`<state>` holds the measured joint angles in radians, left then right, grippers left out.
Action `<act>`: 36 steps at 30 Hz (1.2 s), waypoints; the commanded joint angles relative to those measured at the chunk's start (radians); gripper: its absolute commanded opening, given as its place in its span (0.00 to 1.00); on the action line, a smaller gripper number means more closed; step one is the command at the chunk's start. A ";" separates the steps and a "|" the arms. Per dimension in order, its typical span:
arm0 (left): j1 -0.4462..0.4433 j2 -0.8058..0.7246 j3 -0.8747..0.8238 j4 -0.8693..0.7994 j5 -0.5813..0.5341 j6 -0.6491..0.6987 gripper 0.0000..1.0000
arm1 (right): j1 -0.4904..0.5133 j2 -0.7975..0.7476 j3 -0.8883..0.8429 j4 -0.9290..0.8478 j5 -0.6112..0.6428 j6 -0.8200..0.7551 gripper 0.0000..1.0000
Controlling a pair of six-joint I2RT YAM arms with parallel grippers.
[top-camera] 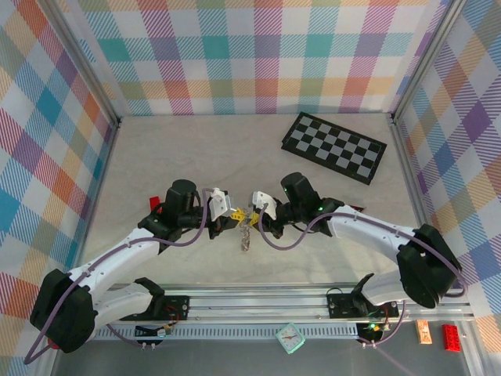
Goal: Put the keys on the keyring
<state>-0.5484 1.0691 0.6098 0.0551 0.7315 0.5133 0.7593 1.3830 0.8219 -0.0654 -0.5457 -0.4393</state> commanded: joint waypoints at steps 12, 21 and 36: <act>-0.005 -0.013 0.025 -0.007 0.033 0.044 0.00 | 0.009 0.079 0.131 -0.165 -0.096 -0.095 0.00; -0.005 -0.018 0.024 -0.004 0.039 0.046 0.00 | 0.007 0.075 0.165 -0.203 -0.108 -0.116 0.00; -0.005 -0.037 0.016 -0.021 0.023 0.049 0.00 | -0.010 -0.092 0.072 -0.136 0.144 -0.088 0.00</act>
<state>-0.5484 1.0527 0.6106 0.0280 0.7311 0.5434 0.7540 1.3285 0.8978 -0.2256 -0.4416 -0.5320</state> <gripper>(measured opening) 0.045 0.048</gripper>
